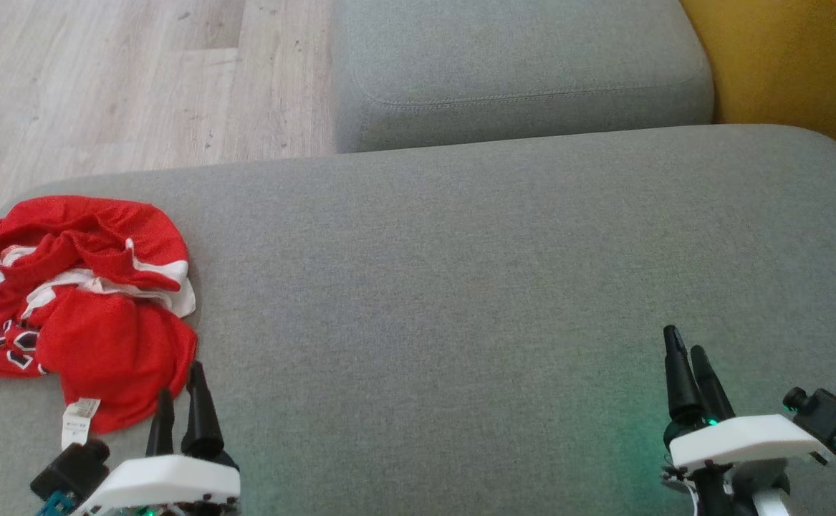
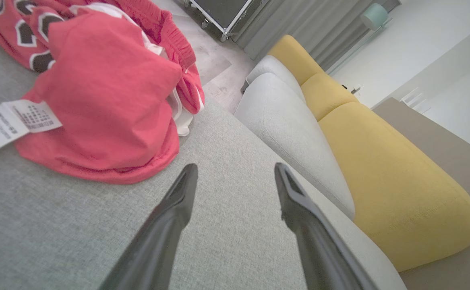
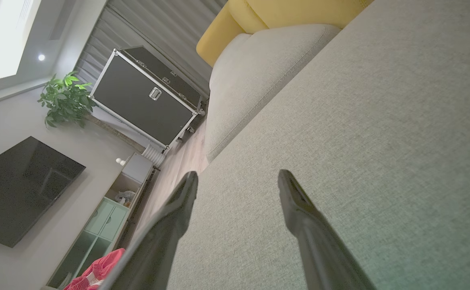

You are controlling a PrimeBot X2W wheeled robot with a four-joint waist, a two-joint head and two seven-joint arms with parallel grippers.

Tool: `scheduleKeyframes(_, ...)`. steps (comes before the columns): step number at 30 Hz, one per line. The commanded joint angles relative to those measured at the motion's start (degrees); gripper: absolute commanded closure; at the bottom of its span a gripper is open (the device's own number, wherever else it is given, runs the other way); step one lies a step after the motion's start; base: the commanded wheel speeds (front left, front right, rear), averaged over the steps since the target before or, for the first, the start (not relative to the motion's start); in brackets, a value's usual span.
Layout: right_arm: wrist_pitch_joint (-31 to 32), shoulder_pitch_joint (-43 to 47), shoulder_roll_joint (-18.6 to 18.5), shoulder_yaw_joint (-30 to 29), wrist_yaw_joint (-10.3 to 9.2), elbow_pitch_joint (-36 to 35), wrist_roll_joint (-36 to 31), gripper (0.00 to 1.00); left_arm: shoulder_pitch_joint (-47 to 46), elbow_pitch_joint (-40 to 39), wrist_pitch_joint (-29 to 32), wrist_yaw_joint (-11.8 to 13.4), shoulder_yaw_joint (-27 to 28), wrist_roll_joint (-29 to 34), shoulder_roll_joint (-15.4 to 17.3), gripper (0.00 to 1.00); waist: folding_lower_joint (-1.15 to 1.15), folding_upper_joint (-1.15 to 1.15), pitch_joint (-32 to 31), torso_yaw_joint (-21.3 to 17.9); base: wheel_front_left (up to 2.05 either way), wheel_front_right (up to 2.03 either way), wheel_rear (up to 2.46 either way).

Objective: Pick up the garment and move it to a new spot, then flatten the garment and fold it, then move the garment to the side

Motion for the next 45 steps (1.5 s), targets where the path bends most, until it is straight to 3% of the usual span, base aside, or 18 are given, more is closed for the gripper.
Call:
scheduleKeyframes(1,-0.7,-1.3,-0.3,0.8,-0.02,-2.1,-1.1,0.0,-1.6,-2.3,-0.6,0.3,0.7,1.2,1.0,0.0,0.0,0.0,0.0,0.0,0.0,0.0,0.0)
scheduleKeyframes(25,-4.8,0.3,-0.4,5.1,-0.03,-3.5,-19.3,0.0,1.4,-4.9,-4.7,3.8,-1.8,17.6,1.8,0.0,0.0,0.0,-1.6,-0.2,0.0,0.0,0.0)
scheduleKeyframes(45,-8.2,0.2,-0.5,4.3,-0.04,-1.7,-32.3,0.0,2.5,-4.8,-8.1,4.3,-3.1,32.3,1.9,0.0,0.0,0.0,-1.6,0.1,0.0,0.0,0.0)
